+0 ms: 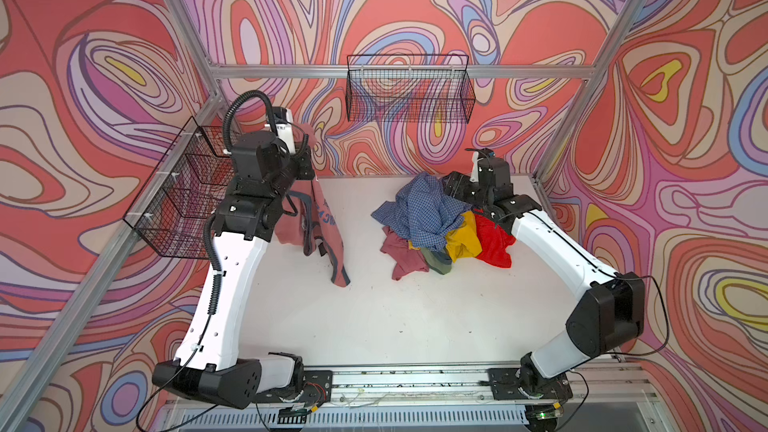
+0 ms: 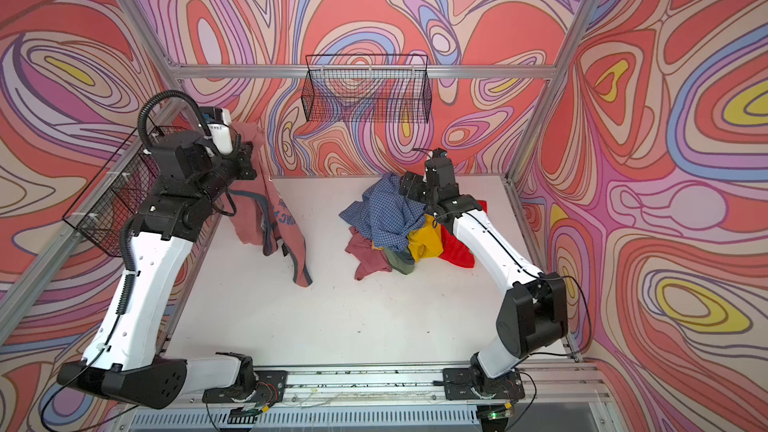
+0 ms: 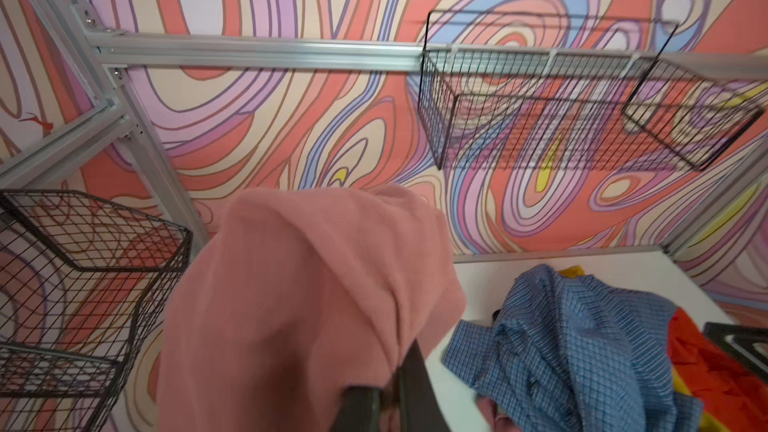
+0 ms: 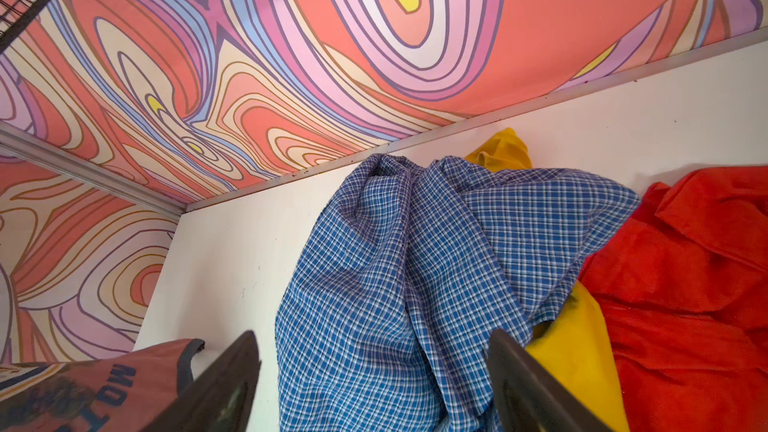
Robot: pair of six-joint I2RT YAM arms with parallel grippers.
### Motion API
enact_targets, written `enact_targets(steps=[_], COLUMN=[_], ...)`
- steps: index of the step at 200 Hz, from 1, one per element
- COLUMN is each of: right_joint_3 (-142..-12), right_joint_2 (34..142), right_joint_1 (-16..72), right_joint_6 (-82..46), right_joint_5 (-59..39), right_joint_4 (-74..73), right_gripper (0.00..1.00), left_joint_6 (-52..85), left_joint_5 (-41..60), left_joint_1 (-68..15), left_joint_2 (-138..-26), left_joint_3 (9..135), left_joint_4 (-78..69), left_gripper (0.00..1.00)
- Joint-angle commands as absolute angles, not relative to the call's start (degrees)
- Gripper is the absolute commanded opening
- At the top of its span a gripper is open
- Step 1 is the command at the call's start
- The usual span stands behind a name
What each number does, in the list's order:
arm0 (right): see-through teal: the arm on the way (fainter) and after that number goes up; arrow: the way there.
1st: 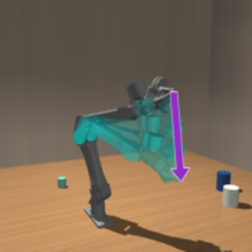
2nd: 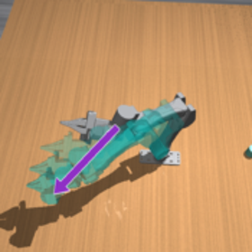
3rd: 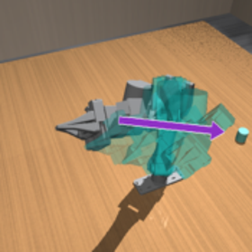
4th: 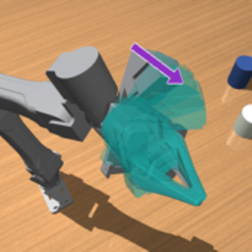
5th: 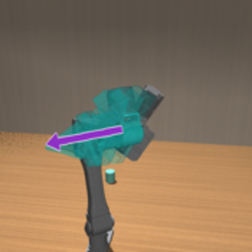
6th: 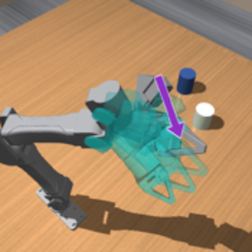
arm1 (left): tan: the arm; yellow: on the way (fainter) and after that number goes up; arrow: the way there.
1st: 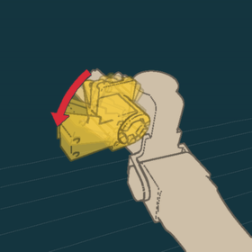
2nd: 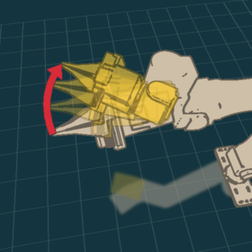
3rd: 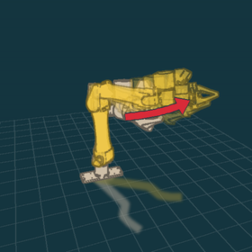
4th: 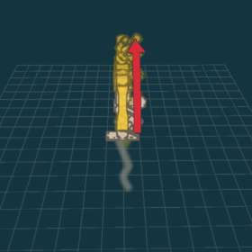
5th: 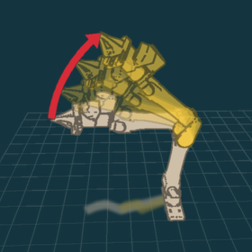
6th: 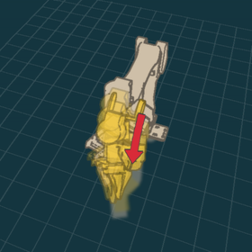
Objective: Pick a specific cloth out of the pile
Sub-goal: 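Lower the pink T-shirt onto the clear table with the left gripper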
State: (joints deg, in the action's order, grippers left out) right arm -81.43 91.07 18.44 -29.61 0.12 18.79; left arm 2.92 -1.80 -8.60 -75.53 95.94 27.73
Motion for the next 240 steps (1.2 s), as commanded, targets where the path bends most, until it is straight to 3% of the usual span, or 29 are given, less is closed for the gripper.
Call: enact_targets(steps=[1,46,88,166,206,240], right_joint_3=[-82.87,-82.54,-82.33,-82.18,-82.64,-82.1], right_joint_2=[92.49,92.55,92.51,93.15,93.92,93.63], right_joint_1=[18.37,18.41,18.46,18.46,18.38,18.46], right_joint_6=[-29.79,-30.54,-31.2,-32.43,-32.89,-33.09], right_joint_5=[-0.7,-1.07,-1.47,-3.4,-4.78,-4.82], right_joint_4=[18.27,18.04,17.78,17.67,17.77,18.12], right_gripper=[0.87,0.86,0.85,0.84,0.83,0.83], left_joint_6=[-4.99,-5.25,2.0,30.76,39.8,39.01], left_joint_5=[-4.66,2.85,6.38,5.72,8.23,13.65], left_joint_1=[-8.22,-8.48,-11.24,-11.35,-4.07,1.43], left_joint_2=[-73.87,-72.86,-74.47,-64.83,-61.88,-67.27], left_joint_3=[94.53,88.1,84.45,62.96,54.67,54.01], left_joint_4=[25.62,20.59,25.55,19.93,17.33,20.1], left_gripper=[0.0,0.0,0.0,0.0,0.0,0.0])
